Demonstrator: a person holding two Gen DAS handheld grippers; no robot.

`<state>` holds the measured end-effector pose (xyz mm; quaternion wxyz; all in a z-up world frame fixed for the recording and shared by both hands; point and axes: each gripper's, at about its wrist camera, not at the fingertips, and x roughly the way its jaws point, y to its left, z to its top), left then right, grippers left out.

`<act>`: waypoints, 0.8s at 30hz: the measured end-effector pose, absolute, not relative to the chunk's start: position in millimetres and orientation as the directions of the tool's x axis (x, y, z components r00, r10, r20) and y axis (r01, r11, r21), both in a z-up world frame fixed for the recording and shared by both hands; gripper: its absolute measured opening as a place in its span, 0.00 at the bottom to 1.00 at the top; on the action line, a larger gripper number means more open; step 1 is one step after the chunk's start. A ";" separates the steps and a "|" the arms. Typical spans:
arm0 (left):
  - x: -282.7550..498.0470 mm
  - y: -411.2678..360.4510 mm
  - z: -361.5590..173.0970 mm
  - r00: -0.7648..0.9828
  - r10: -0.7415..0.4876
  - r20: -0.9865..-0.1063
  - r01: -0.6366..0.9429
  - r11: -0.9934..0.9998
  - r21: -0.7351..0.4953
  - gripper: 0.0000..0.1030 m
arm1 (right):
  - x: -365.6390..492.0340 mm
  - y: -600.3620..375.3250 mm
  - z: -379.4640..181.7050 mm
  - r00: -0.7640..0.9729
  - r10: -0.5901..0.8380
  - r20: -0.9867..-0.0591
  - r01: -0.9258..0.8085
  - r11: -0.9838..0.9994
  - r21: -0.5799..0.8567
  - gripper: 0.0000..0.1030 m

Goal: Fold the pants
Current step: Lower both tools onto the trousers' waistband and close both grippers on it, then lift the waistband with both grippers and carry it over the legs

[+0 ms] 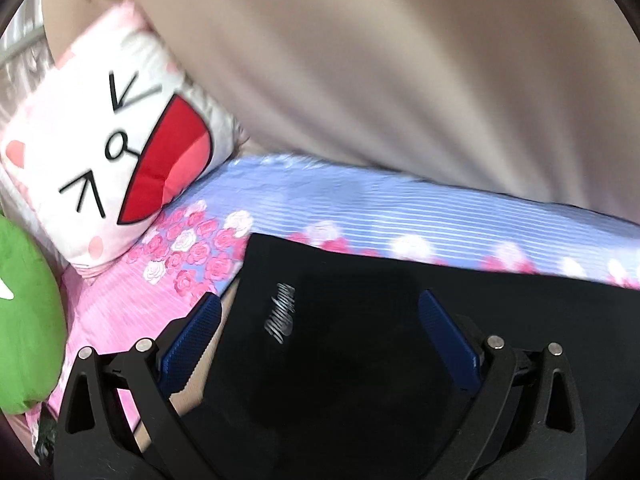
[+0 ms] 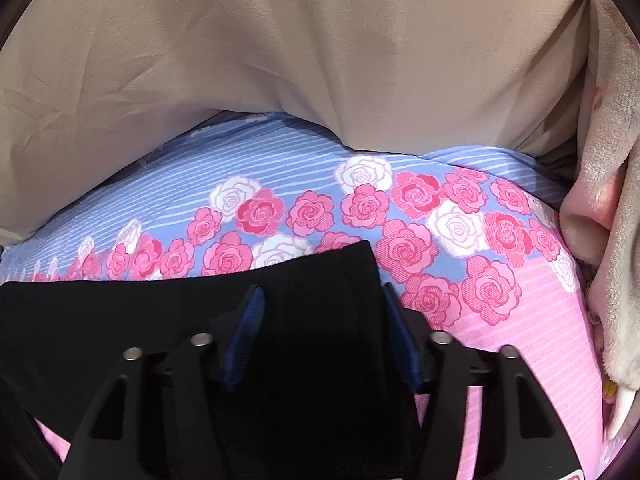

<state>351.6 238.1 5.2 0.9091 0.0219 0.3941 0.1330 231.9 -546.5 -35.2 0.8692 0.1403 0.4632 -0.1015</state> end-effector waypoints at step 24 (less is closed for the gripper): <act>353.6 298.1 44.8 0.662 0.054 -0.748 -0.185 0.978 -0.093 0.11 | 196.6 -507.6 8.4 0.723 -0.075 -0.687 0.280 0.941 0.192 0.11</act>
